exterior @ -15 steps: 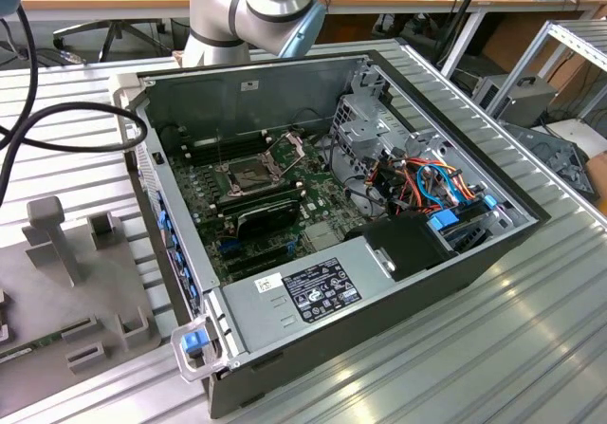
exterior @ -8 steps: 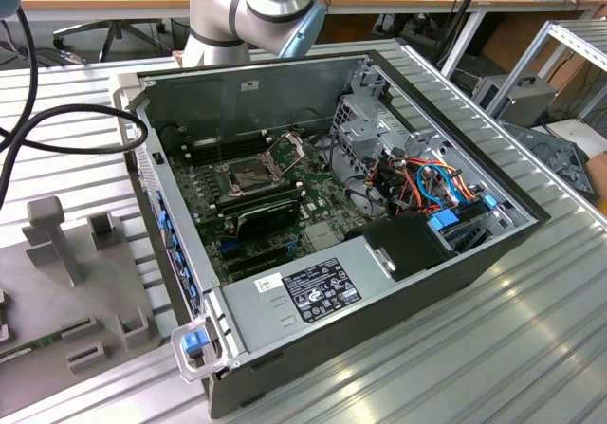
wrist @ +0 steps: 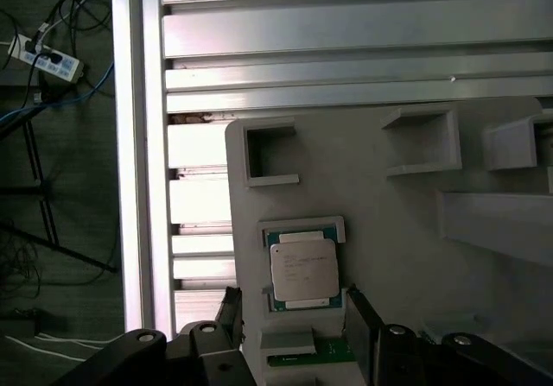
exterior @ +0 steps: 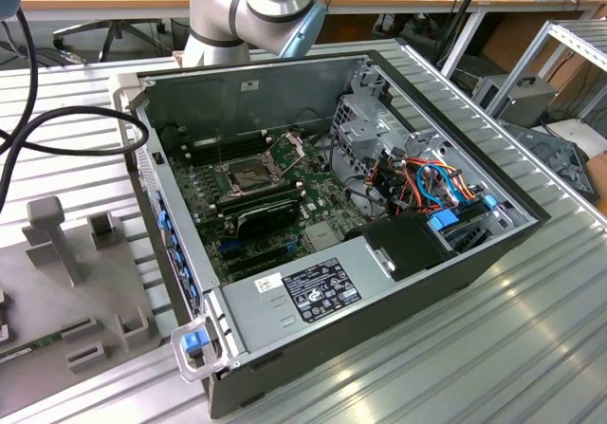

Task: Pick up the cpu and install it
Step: 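Pick up the cpu and move it towards the insertion slot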

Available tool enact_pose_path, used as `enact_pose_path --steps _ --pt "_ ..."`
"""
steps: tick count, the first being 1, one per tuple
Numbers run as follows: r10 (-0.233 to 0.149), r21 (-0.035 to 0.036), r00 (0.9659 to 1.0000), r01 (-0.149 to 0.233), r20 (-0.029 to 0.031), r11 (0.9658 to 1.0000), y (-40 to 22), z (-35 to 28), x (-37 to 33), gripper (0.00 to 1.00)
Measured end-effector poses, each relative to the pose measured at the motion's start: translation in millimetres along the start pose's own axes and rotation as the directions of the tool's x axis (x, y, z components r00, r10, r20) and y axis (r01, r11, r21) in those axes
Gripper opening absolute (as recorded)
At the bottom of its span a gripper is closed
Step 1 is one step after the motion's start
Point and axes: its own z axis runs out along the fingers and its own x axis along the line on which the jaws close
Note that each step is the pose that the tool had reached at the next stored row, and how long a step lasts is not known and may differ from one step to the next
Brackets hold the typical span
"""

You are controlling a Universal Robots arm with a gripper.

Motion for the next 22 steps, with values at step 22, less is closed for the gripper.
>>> enact_pose_path --steps 22 --pt "-0.001 0.0001 1.0 0.001 -0.0001 1.0 -7.2 8.1 -4.7 0.6"
